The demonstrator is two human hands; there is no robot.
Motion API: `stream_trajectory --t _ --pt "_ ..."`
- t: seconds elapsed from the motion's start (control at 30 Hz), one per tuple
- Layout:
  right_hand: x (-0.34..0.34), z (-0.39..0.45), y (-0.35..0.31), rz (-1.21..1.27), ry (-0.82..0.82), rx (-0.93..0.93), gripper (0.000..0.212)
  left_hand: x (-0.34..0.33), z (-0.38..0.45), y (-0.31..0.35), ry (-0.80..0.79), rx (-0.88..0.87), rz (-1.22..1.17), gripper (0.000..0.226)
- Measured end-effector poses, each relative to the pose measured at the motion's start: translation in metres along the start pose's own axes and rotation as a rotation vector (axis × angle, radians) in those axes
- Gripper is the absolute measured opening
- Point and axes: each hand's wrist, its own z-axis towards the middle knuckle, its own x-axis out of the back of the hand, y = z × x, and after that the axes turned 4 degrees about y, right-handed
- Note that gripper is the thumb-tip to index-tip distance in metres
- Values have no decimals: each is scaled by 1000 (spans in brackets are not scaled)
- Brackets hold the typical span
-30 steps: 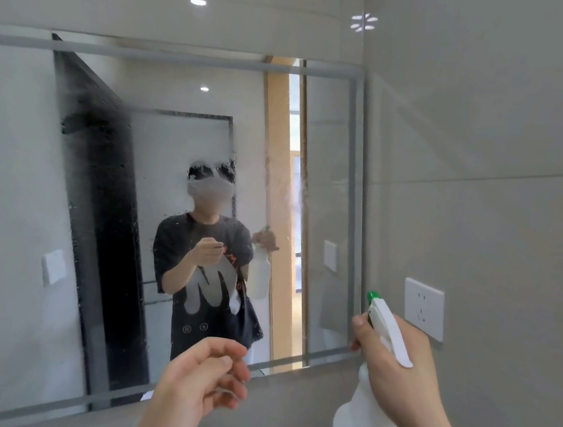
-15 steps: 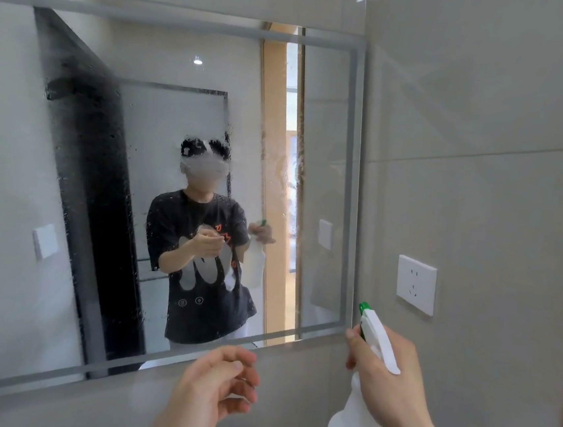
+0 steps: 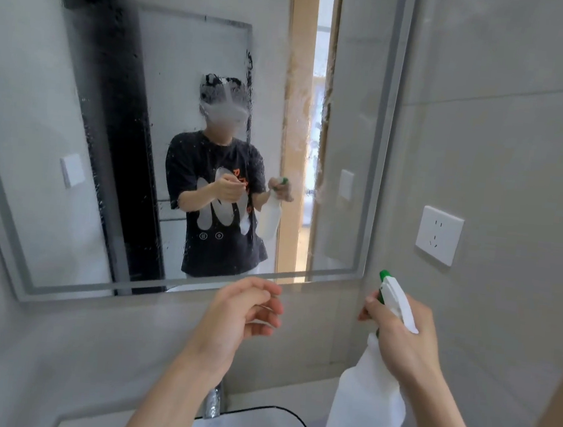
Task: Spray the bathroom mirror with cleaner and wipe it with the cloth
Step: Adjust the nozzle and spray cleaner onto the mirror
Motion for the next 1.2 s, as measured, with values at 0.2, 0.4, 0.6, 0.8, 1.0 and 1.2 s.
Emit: stream_trajectory --t 0.2,0.4,0.6,0.8,1.0,1.2 --pt "-5 -5 15 -77 5 -32 13 -1 1 -7 -11 5 15 23" --pt "-12 -15 49 -78 -18 -167 24 5 -1 -26 32 76 56 22" --pt "-9 -17 55 -48 10 -131 19 18 -7 -52 101 168 74 22" --pt "-13 -18 71 -100 -73 -128 25 20 -7 -65 121 187 85 23" --pt "-22 -24 84 -7 -150 -135 36 30 -14 -74 153 218 115 21" --pt "-56 -35 64 -39 -235 44 30 56 -24 -61 238 189 107 23"
